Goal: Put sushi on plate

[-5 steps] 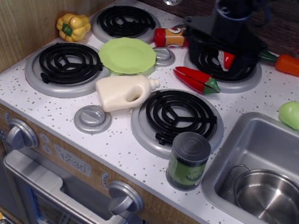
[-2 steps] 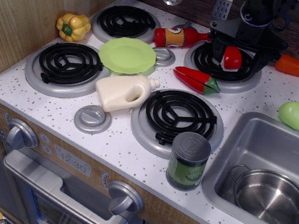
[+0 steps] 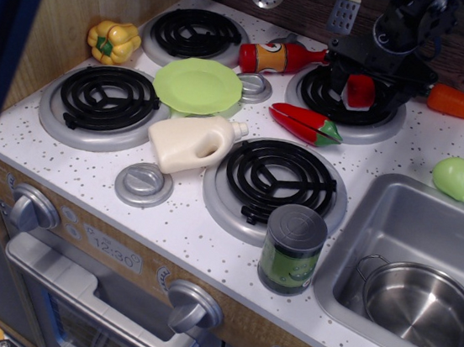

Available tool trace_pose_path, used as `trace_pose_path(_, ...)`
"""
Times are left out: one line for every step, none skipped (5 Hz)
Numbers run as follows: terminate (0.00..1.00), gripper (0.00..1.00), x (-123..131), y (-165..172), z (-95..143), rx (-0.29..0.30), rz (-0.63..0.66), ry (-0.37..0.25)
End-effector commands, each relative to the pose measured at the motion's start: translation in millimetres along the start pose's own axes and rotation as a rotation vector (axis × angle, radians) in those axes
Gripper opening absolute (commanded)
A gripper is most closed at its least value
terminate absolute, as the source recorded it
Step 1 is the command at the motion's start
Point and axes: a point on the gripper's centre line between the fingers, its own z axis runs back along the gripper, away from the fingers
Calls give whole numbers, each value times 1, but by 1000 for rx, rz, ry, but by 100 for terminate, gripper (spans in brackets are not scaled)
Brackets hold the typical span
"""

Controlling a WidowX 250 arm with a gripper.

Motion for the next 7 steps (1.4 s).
trace_pose_path(0,100,30,9,-3,82,20,-89)
trace_pose_path(0,100,33,16,-16,75,38,-78)
trace_pose_path(0,0,30,18,-22,69,66,-72)
trace_pose_path(0,0,28,27,-8,55,62,-29)
trace_pose_path(0,0,29,49,7,100,21,-25)
trace_pose_path(0,0,33,86,26,141,-23,0)
trace_pose_path(0,0,29,127,35,189,-56,-17)
